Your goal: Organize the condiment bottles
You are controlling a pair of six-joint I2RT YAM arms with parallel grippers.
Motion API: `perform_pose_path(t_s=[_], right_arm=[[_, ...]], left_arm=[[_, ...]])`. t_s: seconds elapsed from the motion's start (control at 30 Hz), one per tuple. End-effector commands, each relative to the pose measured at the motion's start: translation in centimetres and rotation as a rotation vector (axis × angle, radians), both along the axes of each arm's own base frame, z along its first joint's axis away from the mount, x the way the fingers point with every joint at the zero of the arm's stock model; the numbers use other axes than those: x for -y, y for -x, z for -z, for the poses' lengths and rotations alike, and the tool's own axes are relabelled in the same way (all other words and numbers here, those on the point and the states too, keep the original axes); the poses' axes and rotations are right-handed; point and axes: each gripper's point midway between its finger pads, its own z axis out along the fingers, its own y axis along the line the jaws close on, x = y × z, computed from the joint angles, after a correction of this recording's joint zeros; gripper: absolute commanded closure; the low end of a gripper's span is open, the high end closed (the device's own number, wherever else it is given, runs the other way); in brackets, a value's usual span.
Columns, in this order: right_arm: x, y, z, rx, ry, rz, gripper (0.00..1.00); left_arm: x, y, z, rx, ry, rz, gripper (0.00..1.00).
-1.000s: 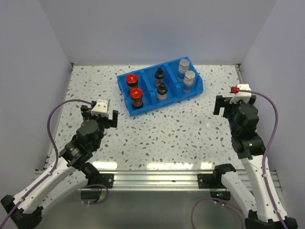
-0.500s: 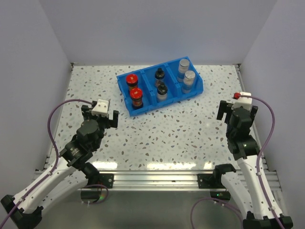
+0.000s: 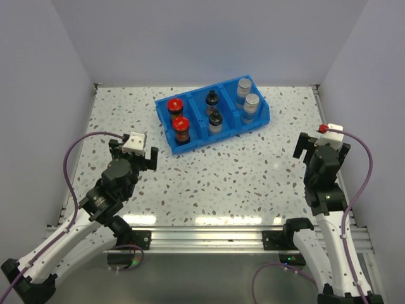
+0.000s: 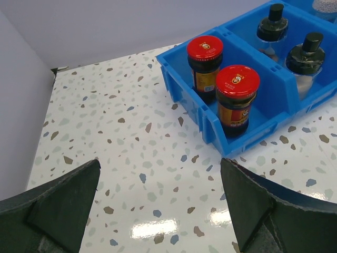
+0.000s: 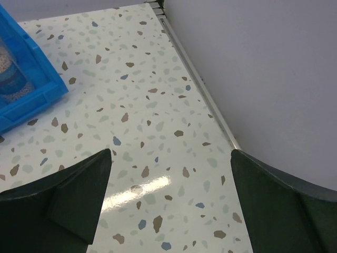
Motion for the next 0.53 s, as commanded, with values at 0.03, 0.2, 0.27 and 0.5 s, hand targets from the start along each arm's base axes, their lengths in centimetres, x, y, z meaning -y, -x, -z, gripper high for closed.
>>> perform_pose_path(t_s=[0.03, 0.2, 0.27, 0.5], right_arm=[[0.06, -0.22, -0.74, 0.048, -0.021, 0.011, 0.01], [0.12, -0.2, -0.81, 0.049, -0.019, 0.014, 0.01], [0.1, -0.21, -0.74, 0.046, -0.018, 0.012, 0.01], [-0.15, -0.29, -0.88, 0.027, 0.03, -0.032, 0.01]], left_arm=[[0.21, -0.16, -0.87, 0.029, 0.037, 0.003, 0.0], [0.17, -0.17, -0.87, 0.029, 0.037, 0.002, 0.0], [0.19, -0.17, -0.9, 0.031, 0.037, 0.002, 0.0], [0.22, -0.25, -0.72, 0.026, 0.033, 0.0, 0.0]])
